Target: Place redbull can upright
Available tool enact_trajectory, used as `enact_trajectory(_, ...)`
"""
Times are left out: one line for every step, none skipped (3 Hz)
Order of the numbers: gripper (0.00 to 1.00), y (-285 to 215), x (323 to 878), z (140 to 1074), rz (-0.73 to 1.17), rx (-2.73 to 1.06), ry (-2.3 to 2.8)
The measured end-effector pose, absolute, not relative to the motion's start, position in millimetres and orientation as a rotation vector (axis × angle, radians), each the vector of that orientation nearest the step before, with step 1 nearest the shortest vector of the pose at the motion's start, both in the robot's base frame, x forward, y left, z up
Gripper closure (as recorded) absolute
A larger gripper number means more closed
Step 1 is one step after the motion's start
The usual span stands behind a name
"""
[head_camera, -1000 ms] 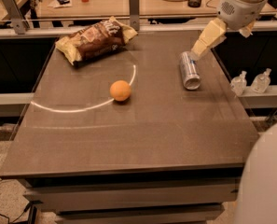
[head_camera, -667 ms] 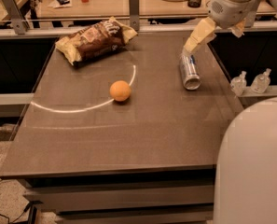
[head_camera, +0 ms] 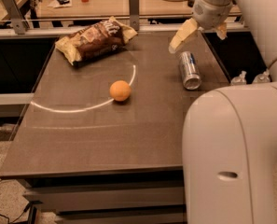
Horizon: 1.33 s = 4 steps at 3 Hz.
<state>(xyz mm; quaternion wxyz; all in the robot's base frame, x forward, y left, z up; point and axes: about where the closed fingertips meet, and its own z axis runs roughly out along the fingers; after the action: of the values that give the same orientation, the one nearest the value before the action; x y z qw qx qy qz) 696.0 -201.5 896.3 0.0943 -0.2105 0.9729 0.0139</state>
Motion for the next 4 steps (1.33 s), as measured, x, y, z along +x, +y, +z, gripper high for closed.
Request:
enact_trajectory(0.0,-190.7,714.8,870.3,0.033,-0.599,2.924)
enact_trajectory(0.0,-197.6,715.3,859.0,0.024,-0.562,2.955)
enact_trajectory(0.0,-203.2,702.2,865.8,0.021,-0.566,2.96)
enact_trajectory(0.0,-201.0,688.8,873.9,0.0,-0.595,2.963)
